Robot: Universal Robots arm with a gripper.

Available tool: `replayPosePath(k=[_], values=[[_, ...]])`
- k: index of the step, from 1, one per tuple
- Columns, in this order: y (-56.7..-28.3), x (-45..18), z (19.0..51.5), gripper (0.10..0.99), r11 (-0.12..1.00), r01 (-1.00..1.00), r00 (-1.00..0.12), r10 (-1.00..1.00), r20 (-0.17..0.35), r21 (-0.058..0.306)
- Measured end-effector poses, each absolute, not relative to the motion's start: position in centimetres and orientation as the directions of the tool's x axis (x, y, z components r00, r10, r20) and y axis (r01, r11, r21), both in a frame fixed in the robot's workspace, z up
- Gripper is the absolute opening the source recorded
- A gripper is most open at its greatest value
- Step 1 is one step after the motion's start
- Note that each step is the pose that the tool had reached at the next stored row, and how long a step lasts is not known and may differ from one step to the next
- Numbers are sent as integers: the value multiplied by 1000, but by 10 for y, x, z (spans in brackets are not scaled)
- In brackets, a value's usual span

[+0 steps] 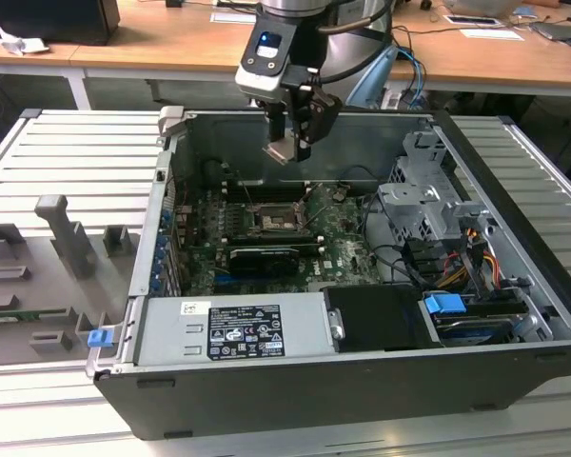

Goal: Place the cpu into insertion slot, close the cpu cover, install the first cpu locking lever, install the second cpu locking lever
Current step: 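Place the cpu into insertion slot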

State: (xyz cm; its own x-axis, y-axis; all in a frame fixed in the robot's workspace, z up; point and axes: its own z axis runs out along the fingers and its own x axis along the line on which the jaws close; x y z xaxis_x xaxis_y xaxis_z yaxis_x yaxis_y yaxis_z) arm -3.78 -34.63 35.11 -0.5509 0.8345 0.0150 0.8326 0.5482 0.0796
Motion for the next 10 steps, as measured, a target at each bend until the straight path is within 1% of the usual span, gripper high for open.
replayPosePath(k=[10], values=[[-346, -38, 348, 533, 544, 835, -547, 837, 15, 80]])
